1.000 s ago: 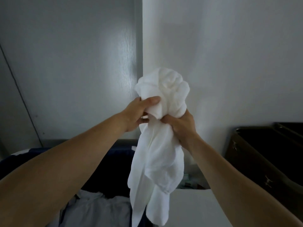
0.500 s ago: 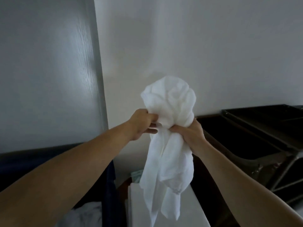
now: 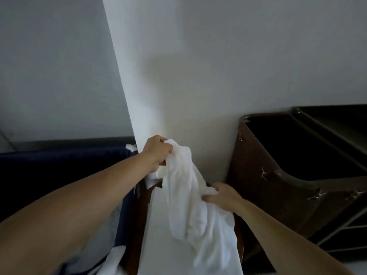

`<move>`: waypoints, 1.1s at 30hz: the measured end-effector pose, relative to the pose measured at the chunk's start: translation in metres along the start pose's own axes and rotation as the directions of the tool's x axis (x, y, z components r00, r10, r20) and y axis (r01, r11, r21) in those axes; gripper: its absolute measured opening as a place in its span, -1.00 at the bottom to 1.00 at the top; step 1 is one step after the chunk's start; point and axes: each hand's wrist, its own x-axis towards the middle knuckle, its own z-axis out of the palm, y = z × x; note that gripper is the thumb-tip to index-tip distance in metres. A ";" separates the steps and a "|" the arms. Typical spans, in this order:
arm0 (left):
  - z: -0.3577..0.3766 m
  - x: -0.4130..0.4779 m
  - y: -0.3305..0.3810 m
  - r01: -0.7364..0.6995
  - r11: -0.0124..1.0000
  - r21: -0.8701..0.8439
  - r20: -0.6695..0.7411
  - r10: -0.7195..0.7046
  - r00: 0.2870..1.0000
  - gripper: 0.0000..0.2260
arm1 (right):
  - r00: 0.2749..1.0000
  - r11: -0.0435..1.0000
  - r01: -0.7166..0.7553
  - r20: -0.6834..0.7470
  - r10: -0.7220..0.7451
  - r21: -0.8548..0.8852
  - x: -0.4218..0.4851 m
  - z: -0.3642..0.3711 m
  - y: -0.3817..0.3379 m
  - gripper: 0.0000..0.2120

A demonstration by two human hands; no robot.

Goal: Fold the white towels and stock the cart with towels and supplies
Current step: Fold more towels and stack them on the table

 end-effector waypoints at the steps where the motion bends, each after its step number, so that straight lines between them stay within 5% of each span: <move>1: 0.000 -0.001 0.001 0.013 0.998 -0.056 -0.021 -0.014 1.000 -0.66 | 0.994 0.995 0.098 -0.052 -0.097 0.031 -0.004 -0.006 -0.016 -0.27; 4: 0.002 -0.009 0.017 0.005 0.976 -0.216 -0.054 -0.017 0.998 -0.52 | 0.927 0.932 0.359 -0.133 -0.350 0.053 -0.026 -0.013 -0.063 -0.39; 6: 0.002 -0.017 0.035 -0.016 0.957 -0.289 -0.054 0.000 0.999 -0.46 | 0.848 0.895 0.438 -0.289 -0.444 -0.091 -0.043 -0.009 -0.086 -0.32; 10: -0.009 -0.044 0.089 -0.072 0.870 -0.487 -0.020 0.071 0.997 -0.53 | 0.529 0.784 0.588 -0.637 -0.560 -0.200 -0.067 -0.007 -0.117 -0.11; 14: -0.024 -0.082 0.138 -0.102 0.754 -0.648 0.008 0.141 0.990 -0.61 | 0.571 0.824 0.545 -0.650 -0.501 -0.157 -0.079 -0.027 -0.149 -0.08; 17: -0.039 -0.093 0.151 -0.130 0.696 -0.707 -0.012 0.172 0.985 -0.68 | 0.624 0.830 0.557 -0.644 -0.443 -0.032 -0.087 -0.055 -0.160 -0.44; 21: -0.057 -0.090 0.138 -0.133 0.683 -0.718 -0.070 0.119 0.990 -0.80 | 0.784 0.929 0.364 -0.519 -0.341 -0.060 -0.094 -0.081 -0.147 -0.86; 25: -0.061 -0.083 0.107 -0.099 0.736 -0.670 -0.092 0.051 0.994 -0.86 | 0.854 0.957 0.215 -0.438 -0.281 -0.194 -0.090 -0.073 -0.131 -0.93; 28: -0.069 -0.075 0.081 -0.079 0.847 -0.525 -0.036 0.071 0.997 -0.86 | 0.890 0.959 0.238 -0.359 -0.279 -0.155 -0.088 -0.070 -0.126 -0.93; 33: -0.078 -0.071 0.043 0.003 1.000 0.016 0.314 -0.008 0.950 -0.87 | 0.875 0.907 0.415 -0.308 -0.374 0.078 -0.093 -0.078 -0.136 -0.89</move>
